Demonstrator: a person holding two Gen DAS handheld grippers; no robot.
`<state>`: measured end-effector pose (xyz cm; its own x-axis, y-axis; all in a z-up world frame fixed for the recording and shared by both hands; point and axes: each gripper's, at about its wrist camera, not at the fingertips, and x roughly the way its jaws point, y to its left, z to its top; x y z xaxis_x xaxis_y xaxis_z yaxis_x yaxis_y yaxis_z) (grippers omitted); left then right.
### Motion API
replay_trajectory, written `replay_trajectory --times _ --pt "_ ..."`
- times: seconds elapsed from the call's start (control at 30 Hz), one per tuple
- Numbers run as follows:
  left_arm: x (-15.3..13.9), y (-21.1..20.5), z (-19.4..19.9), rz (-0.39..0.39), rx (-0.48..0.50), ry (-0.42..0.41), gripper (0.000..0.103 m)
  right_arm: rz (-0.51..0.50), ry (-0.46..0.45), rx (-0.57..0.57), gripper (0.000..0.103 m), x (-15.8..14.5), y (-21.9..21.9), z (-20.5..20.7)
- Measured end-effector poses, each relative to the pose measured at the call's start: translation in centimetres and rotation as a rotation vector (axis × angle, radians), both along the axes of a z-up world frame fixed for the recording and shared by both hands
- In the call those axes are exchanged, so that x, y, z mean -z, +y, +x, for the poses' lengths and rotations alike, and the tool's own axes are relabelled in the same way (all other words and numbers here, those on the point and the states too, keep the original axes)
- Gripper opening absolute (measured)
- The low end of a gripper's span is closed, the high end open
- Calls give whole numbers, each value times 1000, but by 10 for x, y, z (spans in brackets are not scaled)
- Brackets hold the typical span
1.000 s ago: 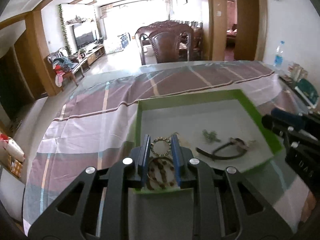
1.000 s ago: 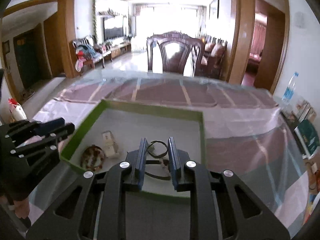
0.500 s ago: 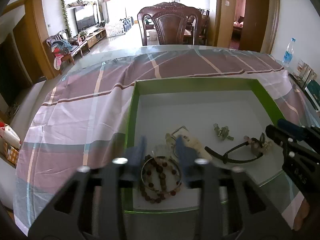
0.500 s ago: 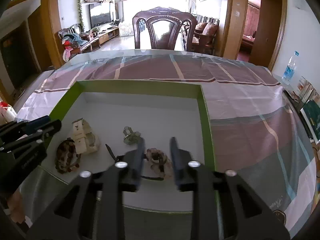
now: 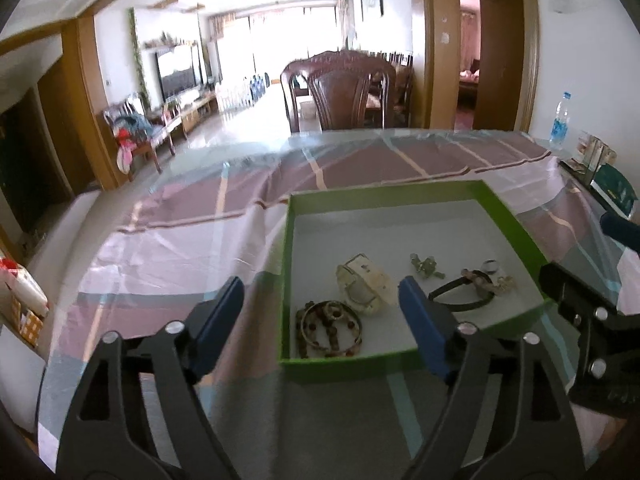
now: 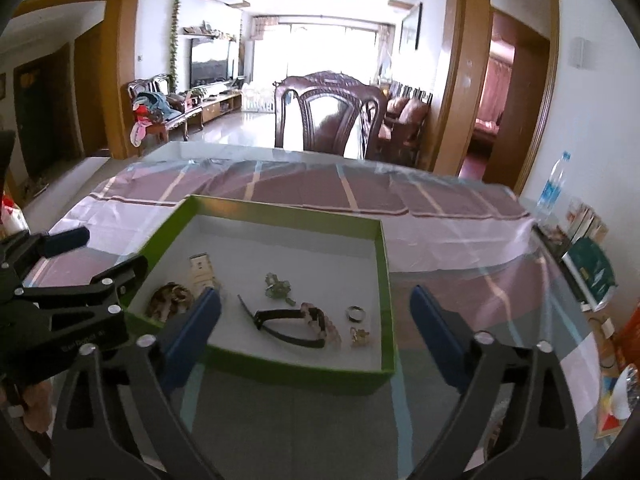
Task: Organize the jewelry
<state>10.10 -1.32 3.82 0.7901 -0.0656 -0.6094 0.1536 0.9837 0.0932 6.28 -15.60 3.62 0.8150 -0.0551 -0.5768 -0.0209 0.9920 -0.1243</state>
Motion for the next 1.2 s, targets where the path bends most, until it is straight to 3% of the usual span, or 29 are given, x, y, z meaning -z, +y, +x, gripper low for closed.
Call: replay_trajectory --times 0.13,0.43,0.63,1.2 --pt "-2 4 -24 8 -6 -20 88 -23 -13 -6 99 1 8 -18" --pt "1 10 -59 -20 -22 -14 97 47 7 22 99 9 -1 -35" --pt "3 8 -68 -20 -24 -16 98 82 26 34 99 12 -4 -43" --pt "0 8 -74 -20 -16 -24 99 53 -19 55 99 6 -3 -54"
